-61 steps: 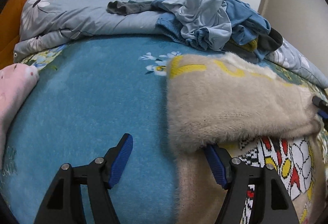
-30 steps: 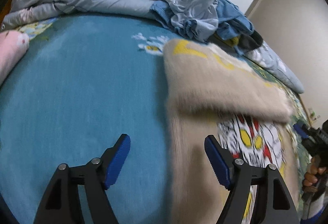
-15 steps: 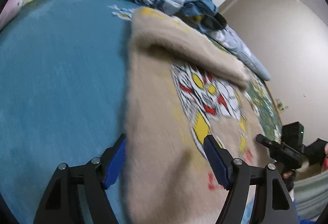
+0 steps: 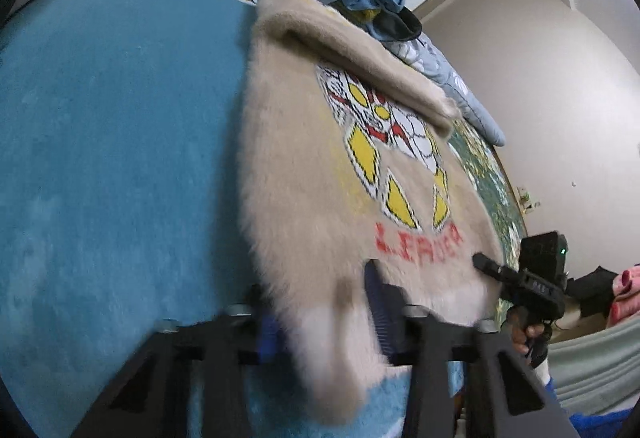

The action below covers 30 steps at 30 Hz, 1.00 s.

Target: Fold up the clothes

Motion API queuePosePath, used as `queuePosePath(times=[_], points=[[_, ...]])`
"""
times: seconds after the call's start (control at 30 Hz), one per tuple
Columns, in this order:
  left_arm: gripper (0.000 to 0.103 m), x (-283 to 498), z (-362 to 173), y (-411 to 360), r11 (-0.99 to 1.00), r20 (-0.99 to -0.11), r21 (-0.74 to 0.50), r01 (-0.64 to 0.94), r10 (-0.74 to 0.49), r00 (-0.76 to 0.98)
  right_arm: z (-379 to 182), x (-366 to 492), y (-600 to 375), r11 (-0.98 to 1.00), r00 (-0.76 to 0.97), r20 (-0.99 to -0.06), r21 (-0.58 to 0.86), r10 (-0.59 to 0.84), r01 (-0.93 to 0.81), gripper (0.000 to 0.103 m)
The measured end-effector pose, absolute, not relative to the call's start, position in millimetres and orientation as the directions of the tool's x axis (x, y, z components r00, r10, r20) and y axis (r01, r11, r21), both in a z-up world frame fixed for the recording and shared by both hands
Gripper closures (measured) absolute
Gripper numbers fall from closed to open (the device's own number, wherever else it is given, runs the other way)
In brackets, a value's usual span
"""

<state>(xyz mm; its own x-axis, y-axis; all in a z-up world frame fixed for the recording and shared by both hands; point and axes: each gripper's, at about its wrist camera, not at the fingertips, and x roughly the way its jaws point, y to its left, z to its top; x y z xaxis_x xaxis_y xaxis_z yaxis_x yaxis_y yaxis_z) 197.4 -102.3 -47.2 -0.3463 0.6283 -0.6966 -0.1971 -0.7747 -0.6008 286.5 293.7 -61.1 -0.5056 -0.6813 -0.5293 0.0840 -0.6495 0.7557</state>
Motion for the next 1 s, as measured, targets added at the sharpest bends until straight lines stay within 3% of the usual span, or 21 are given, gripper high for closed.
queuePosePath(times=[0.33, 0.5, 0.7, 0.87, 1.0], points=[[0.093, 238, -29, -116, -0.731, -0.632, -0.645, -0.222, 0.673, -0.384, -37, 317, 284, -0.647, -0.475, -0.511, 0.741, -0.717, 0.180, 0.094], [0.093, 238, 8, -129, -0.668, -0.531, -0.693, -0.271, 0.728, -0.435, -9, 329, 300, -0.608, -0.530, -0.421, 0.755, -0.737, 0.246, 0.094], [0.093, 197, 56, -132, -0.652, -0.433, -0.687, -0.321, 0.722, -0.540, 33, 287, 308, -0.590, -0.608, -0.317, 0.742, -0.727, 0.318, 0.094], [0.092, 145, 62, -123, -0.624, -0.395, -0.726, -0.288, 0.721, -0.569, 43, 239, 313, -0.590, -0.636, -0.320, 0.761, -0.702, 0.268, 0.094], [0.091, 98, 51, -118, -0.629, -0.415, -0.745, -0.222, 0.698, -0.584, 39, 199, 319, -0.589, -0.642, -0.347, 0.782, -0.683, 0.204, 0.092]])
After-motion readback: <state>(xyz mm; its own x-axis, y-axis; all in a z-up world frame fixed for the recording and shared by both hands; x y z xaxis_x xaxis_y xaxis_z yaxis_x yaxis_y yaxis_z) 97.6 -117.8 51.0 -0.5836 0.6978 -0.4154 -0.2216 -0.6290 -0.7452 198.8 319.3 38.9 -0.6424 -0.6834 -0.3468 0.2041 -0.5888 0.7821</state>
